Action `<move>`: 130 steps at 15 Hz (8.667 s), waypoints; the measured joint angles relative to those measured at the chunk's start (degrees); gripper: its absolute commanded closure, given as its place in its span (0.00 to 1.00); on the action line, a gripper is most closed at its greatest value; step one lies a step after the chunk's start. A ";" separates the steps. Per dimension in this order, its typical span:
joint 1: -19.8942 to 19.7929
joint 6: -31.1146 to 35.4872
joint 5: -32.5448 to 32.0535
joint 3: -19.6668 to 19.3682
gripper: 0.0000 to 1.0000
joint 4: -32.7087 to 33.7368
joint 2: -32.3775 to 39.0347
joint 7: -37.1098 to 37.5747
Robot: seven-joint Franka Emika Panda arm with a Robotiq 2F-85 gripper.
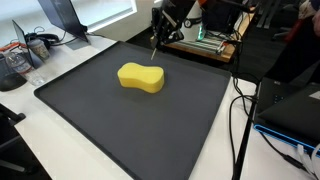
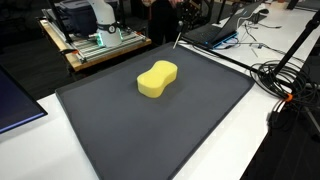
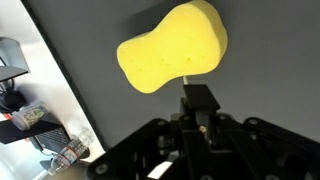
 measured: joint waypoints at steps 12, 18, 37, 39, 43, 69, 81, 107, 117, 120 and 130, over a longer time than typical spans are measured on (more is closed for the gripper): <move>10.28 -14.11 -3.30 -5.50 0.97 21.87 21.32 3.13; 11.23 -15.83 -2.62 -6.84 0.97 28.43 26.51 0.65; -3.36 -17.48 21.10 -11.41 0.97 39.64 24.04 -33.82; -4.75 -20.21 22.66 -11.95 0.88 41.41 24.06 -36.00; -4.59 -20.41 22.79 -12.42 0.97 41.68 24.28 -36.18; -26.48 -30.43 47.20 -10.34 0.97 56.11 39.08 -72.09; -32.66 -12.08 55.01 -10.68 0.97 26.52 20.08 -86.81; -29.23 15.71 86.87 -21.68 0.97 -24.21 -10.50 -97.39; -21.11 43.06 89.36 -19.61 0.97 -40.50 -23.63 -95.70; -19.30 49.25 89.90 -14.83 0.97 -44.05 -27.85 -94.96; -24.03 69.05 89.09 16.56 0.97 -43.54 -23.53 -88.83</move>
